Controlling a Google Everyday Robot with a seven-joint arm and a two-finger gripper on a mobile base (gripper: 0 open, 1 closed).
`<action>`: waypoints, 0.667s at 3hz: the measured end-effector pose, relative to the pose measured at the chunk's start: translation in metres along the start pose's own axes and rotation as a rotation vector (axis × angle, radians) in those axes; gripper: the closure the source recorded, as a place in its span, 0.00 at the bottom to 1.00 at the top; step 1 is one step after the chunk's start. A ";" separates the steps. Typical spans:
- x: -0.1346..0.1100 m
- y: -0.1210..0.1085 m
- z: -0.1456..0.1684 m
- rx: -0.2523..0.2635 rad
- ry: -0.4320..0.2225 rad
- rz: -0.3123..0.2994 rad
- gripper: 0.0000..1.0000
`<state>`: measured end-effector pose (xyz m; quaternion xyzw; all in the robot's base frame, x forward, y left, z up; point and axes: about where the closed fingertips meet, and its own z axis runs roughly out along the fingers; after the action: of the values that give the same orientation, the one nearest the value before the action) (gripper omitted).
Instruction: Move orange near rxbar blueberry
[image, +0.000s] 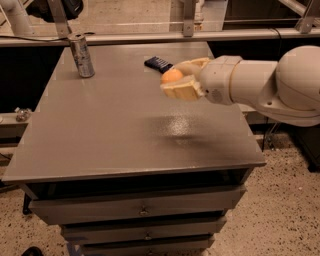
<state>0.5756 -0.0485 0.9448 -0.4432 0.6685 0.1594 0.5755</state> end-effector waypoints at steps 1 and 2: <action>0.006 -0.055 0.003 0.073 -0.016 0.006 1.00; 0.017 -0.095 0.016 0.120 0.002 0.014 1.00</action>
Offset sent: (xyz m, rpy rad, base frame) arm 0.1449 -0.0710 -0.0011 -0.0048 -0.0291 -0.1874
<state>0.6604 -0.0961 0.9532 -0.4034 0.6805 0.1225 0.5993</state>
